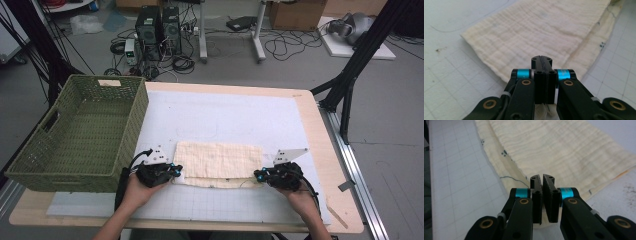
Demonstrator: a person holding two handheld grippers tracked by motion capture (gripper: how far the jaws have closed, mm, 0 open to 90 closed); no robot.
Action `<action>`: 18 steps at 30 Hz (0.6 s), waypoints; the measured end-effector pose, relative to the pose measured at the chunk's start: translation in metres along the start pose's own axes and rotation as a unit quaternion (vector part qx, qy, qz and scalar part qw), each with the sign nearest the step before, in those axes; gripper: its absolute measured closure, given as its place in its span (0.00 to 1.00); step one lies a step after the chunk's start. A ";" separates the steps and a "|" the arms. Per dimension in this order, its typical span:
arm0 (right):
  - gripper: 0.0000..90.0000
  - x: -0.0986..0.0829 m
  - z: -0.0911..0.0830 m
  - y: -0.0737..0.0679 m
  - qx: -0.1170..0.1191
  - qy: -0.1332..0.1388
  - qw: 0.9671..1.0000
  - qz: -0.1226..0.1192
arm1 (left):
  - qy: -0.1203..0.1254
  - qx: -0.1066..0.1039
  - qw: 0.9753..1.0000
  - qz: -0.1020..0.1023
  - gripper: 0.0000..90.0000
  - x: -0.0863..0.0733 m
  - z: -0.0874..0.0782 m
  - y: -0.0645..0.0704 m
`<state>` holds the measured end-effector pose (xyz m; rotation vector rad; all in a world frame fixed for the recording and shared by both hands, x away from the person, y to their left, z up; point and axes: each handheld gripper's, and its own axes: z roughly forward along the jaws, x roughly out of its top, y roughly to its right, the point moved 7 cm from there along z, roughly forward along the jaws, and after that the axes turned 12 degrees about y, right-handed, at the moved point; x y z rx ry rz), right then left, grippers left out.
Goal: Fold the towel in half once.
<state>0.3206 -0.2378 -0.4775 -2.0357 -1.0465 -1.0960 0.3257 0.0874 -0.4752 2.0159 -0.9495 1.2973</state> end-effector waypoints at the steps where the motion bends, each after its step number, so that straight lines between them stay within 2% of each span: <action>1: 0.96 0.002 -0.003 -0.001 -0.001 0.004 1.000 -0.001 | 0.003 0.002 1.000 -0.001 0.99 0.001 -0.002 0.000; 5: 0.95 0.009 -0.010 -0.005 -0.001 0.020 1.000 -0.008 | 0.019 0.006 1.000 0.000 0.99 0.008 -0.012 0.000; 9: 0.95 0.009 -0.016 -0.012 0.003 0.018 1.000 -0.019 | 0.023 -0.002 1.000 0.003 0.99 0.008 -0.021 0.006; 13: 0.94 -0.003 -0.019 -0.020 0.009 0.006 1.000 -0.012 | 0.000 -0.008 1.000 0.005 0.99 -0.005 -0.024 0.010; 14: 0.93 -0.008 -0.017 -0.021 0.014 -0.002 1.000 -0.007 | -0.011 -0.011 1.000 0.007 0.99 -0.010 -0.022 0.010; 16: 0.84 -0.017 -0.014 -0.023 0.021 -0.021 1.000 -0.001 | -0.011 -0.013 1.000 0.005 0.97 -0.012 -0.021 0.010; 18: 0.81 -0.015 -0.014 -0.023 0.026 -0.010 1.000 0.002 | 0.000 -0.014 1.000 0.001 0.90 -0.009 -0.020 0.010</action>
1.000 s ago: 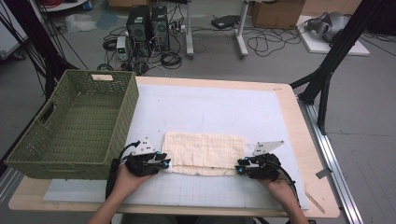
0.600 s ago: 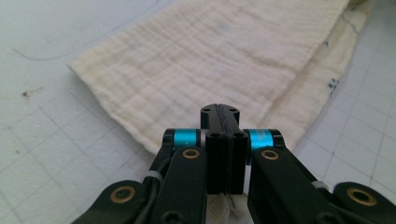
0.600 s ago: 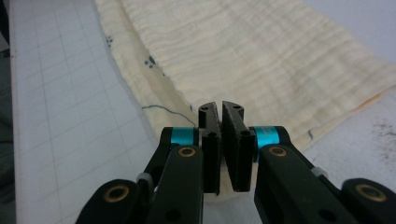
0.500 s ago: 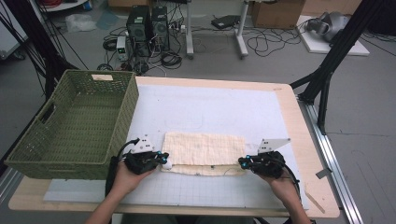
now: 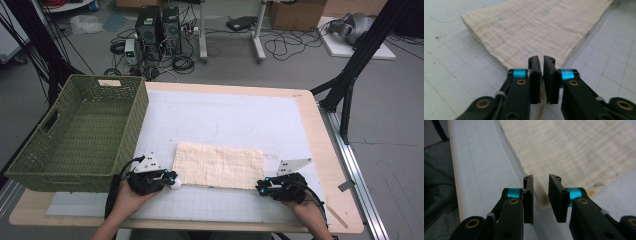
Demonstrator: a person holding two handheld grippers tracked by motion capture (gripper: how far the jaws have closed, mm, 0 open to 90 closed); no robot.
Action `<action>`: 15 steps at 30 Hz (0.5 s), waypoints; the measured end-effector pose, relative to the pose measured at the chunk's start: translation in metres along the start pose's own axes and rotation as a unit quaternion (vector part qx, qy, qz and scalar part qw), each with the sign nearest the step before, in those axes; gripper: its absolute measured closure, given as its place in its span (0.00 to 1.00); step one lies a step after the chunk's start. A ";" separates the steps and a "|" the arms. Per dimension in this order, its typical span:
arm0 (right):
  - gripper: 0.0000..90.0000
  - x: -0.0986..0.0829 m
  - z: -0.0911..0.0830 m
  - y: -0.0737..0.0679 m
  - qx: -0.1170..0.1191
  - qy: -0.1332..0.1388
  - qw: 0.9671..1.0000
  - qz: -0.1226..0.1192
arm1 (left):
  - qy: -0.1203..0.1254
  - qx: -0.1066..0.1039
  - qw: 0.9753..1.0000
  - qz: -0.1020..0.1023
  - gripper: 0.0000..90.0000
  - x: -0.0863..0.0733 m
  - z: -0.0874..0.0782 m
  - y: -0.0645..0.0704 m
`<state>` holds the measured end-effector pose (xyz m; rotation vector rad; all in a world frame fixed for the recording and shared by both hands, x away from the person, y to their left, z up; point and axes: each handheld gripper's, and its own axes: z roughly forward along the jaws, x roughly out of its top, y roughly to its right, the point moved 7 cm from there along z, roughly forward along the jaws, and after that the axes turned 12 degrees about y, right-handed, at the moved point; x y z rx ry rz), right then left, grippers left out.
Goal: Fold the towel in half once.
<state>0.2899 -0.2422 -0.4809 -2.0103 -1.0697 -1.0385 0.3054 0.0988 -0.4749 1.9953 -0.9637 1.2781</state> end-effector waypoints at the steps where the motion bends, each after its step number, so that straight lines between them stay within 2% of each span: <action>1: 0.80 0.005 -0.002 0.001 0.000 0.015 1.000 0.001 | 0.005 0.001 1.000 0.000 0.87 0.002 0.001 -0.001; 6: 0.74 0.016 -0.002 0.010 -0.014 0.050 0.999 0.008 | 0.023 0.008 1.000 0.001 0.82 0.010 0.008 -0.004; 9: 0.67 0.018 0.002 0.018 -0.030 0.057 0.998 0.008 | 0.030 0.013 0.999 0.001 0.79 0.011 0.013 -0.007; 15: 0.57 0.024 0.005 0.031 -0.047 0.081 0.995 0.023 | 0.053 0.023 0.998 0.004 0.71 0.017 0.016 -0.010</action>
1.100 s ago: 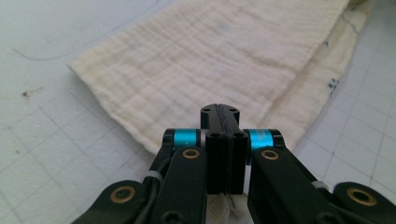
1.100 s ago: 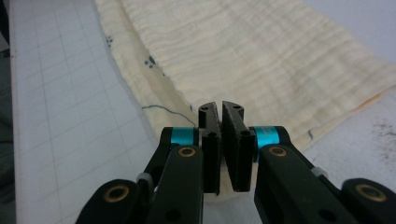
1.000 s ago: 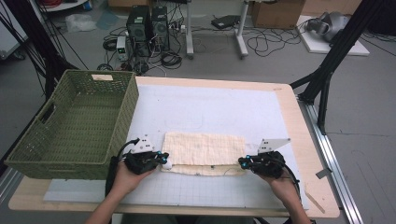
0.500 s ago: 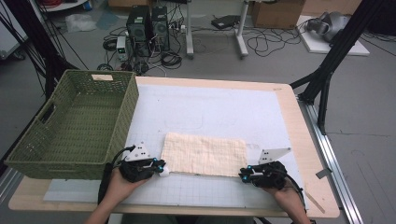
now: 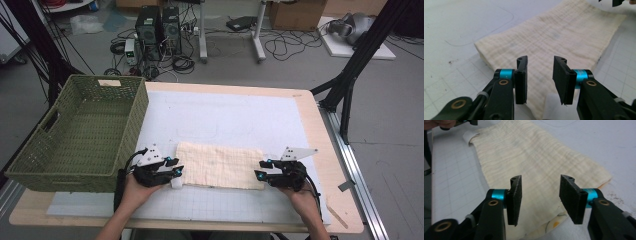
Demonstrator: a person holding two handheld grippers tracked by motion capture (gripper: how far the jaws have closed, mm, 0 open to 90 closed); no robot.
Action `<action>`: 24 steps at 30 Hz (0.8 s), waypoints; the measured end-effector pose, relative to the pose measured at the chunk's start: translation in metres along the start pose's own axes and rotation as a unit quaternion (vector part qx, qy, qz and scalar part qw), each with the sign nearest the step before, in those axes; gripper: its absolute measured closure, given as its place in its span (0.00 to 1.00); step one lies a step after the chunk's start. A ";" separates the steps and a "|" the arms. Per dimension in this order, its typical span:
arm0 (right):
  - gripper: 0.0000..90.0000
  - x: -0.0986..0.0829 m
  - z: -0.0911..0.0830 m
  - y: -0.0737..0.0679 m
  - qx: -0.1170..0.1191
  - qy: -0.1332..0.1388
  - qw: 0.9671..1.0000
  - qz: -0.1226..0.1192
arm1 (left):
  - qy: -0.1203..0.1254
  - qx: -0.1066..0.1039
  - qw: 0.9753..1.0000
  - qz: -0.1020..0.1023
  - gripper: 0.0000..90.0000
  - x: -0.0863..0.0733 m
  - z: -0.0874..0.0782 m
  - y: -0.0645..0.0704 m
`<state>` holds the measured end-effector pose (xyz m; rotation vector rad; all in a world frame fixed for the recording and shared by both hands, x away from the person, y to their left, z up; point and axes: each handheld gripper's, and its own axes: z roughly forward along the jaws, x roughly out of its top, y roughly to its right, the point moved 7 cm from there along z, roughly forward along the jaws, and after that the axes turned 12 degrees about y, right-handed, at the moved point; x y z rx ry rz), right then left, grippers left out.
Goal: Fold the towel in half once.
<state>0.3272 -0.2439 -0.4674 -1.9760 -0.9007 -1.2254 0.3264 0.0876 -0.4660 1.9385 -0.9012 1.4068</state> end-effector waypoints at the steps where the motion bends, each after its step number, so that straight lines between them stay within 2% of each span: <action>1: 0.56 0.000 0.001 0.001 -0.003 0.001 1.000 0.000 | 0.002 0.002 1.000 0.001 0.70 0.000 0.000 0.000; 4: 0.52 0.002 0.004 0.003 -0.008 0.005 1.000 -0.002 | 0.007 0.001 1.000 0.006 0.68 0.001 -0.002 0.001; 9: 0.45 0.004 0.006 0.002 -0.017 0.013 1.000 0.000 | 0.013 0.005 1.000 0.002 0.66 0.001 -0.005 -0.004; 13: 0.40 0.002 0.009 -0.001 -0.016 0.000 1.000 -0.003 | 0.011 0.006 1.000 0.001 0.64 0.000 -0.004 -0.004; 19: 0.37 -0.002 0.011 -0.007 -0.008 -0.015 1.000 -0.012 | 0.013 0.000 1.000 0.005 0.60 0.001 -0.002 0.003; 24: 0.37 0.000 0.011 -0.009 -0.005 -0.009 1.000 -0.016 | 0.013 0.003 1.000 0.003 0.59 0.001 -0.004 0.002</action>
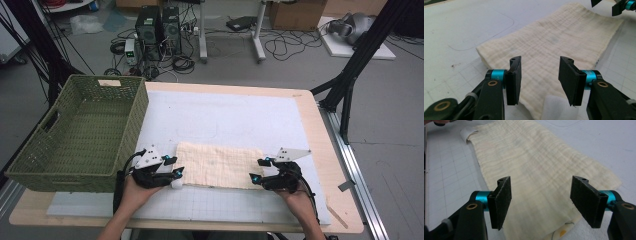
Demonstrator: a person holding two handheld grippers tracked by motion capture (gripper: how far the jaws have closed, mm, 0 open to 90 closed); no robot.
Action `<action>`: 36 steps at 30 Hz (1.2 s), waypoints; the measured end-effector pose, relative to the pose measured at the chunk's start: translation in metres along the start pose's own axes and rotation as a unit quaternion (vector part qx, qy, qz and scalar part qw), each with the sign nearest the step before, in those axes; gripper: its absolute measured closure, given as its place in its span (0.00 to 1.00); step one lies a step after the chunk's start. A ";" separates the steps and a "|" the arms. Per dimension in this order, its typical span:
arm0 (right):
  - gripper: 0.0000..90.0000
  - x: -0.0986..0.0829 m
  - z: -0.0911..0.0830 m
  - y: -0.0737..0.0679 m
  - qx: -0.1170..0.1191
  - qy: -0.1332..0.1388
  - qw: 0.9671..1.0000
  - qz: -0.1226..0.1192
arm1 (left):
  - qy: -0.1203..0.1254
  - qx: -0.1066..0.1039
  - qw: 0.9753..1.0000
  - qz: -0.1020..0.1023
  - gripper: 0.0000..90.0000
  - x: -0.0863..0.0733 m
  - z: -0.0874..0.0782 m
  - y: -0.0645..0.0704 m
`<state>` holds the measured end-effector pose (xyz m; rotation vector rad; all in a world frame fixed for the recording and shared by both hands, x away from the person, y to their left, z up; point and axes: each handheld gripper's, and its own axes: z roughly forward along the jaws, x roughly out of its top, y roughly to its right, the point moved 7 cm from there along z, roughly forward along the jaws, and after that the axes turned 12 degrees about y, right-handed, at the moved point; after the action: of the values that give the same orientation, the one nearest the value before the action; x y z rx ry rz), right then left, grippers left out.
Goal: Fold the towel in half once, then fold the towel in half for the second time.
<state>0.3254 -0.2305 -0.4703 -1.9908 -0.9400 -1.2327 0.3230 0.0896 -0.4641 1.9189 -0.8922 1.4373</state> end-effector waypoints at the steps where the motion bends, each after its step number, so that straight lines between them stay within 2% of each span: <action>1: 0.37 -0.001 0.000 0.000 0.000 -0.002 1.000 -0.001 | 0.000 0.000 1.000 -0.001 0.59 0.000 0.000 0.000; 11: 0.36 -0.002 0.000 0.002 -0.001 -0.006 1.000 0.001 | -0.002 -0.005 1.000 0.003 0.59 0.000 0.003 0.001; 13: 0.35 -0.001 0.002 0.003 0.006 -0.002 1.000 0.002 | -0.001 -0.005 1.000 0.005 0.59 0.001 0.005 0.000; 16: 0.37 0.000 0.004 0.009 0.010 -0.011 1.000 0.006 | -0.005 -0.002 1.000 0.008 0.60 0.004 0.007 -0.005; 18: 0.40 0.004 0.003 0.016 0.004 -0.006 1.000 0.006 | 0.001 0.007 1.000 0.000 0.61 0.008 0.009 -0.011; 20: 0.42 0.007 0.005 0.022 0.001 -0.007 1.000 0.014 | 0.001 0.019 1.000 0.001 0.62 0.012 0.013 -0.018; 24: 0.48 0.010 0.013 0.039 -0.018 -0.027 0.999 0.013 | 0.013 0.049 0.999 -0.009 0.65 0.017 0.025 -0.029; 26: 0.51 0.012 0.016 0.047 -0.028 -0.033 0.999 0.011 | 0.006 0.064 0.998 -0.010 0.67 0.016 0.033 -0.035; 27: 0.51 0.013 0.017 0.050 -0.029 -0.032 0.999 0.013 | -0.006 0.073 0.997 -0.012 0.68 0.014 0.038 -0.041; 29: 0.52 0.015 0.019 0.059 -0.036 -0.032 0.999 0.023 | -0.010 0.080 0.996 -0.029 0.70 0.012 0.045 -0.048; 32: 0.52 0.011 0.022 0.068 -0.041 -0.040 0.998 0.035 | -0.020 0.091 0.995 -0.035 0.70 0.010 0.053 -0.057; 36: 0.53 0.004 0.024 0.078 -0.048 -0.045 0.997 0.046 | -0.052 0.099 0.992 -0.053 0.62 -0.001 0.062 -0.066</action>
<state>0.4027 -0.2544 -0.4855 -2.1568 -0.8345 -1.1652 0.4106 0.0818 -0.4849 2.1709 -0.7036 1.4193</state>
